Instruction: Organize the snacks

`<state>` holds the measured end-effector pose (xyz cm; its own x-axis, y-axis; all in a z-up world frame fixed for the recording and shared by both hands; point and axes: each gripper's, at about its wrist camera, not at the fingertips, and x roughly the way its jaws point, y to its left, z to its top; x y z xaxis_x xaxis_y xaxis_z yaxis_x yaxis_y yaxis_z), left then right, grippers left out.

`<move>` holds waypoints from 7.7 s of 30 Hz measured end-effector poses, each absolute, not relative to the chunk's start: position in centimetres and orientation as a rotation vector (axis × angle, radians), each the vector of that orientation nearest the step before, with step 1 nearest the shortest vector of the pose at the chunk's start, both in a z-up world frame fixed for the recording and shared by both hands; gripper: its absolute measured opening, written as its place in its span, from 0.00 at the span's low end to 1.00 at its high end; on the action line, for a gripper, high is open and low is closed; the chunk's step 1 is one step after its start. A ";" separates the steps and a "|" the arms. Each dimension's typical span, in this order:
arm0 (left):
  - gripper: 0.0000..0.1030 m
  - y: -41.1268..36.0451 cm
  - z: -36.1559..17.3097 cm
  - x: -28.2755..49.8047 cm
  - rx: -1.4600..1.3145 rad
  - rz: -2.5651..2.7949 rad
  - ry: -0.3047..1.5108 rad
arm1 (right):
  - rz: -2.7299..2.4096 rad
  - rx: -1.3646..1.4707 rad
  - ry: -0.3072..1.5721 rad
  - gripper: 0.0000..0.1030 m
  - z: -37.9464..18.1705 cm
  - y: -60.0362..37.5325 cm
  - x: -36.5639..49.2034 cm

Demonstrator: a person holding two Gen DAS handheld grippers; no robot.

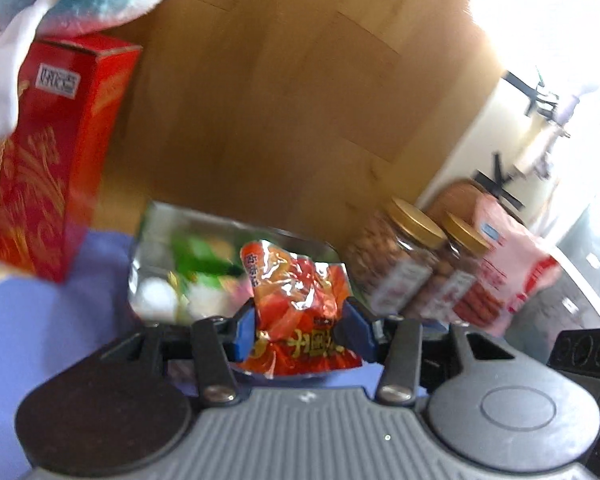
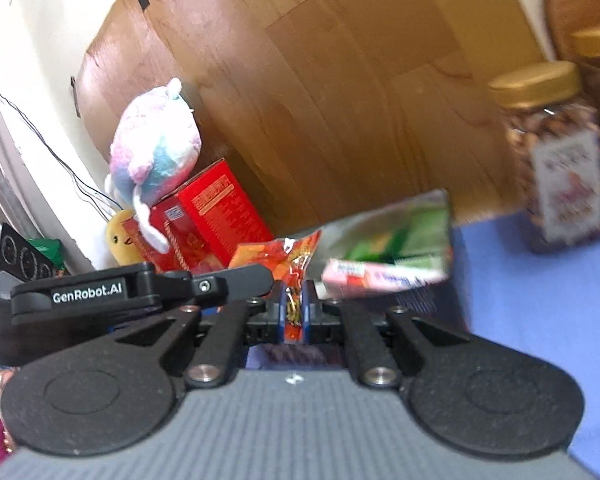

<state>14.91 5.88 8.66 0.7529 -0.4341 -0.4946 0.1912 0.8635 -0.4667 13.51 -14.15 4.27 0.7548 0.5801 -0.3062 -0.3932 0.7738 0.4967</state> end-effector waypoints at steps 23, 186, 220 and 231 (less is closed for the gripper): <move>0.59 8.7 5.9 9.2 -0.356 -0.277 0.644 | 0.584 0.508 0.579 0.33 0.7 -17.1 8.1; 0.42 -2.3 7.2 14.1 0.147 0.015 0.556 | 0.362 0.255 0.331 0.47 1.6 -17.7 4.7; 0.47 -1.1 5.8 4.6 0.188 0.068 0.583 | 0.395 0.444 0.540 0.49 -2.7 -18.5 -3.7; 0.49 3.5 4.5 4.7 0.099 0.074 0.631 | 0.448 0.476 0.619 0.49 -3.1 -18.2 -2.8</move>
<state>4.74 3.48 4.54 0.8051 0.0991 -0.5848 -0.0385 0.9926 0.1152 -2.81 -18.17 -3.06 0.7272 0.5277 -0.4390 -0.2526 0.8004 0.5436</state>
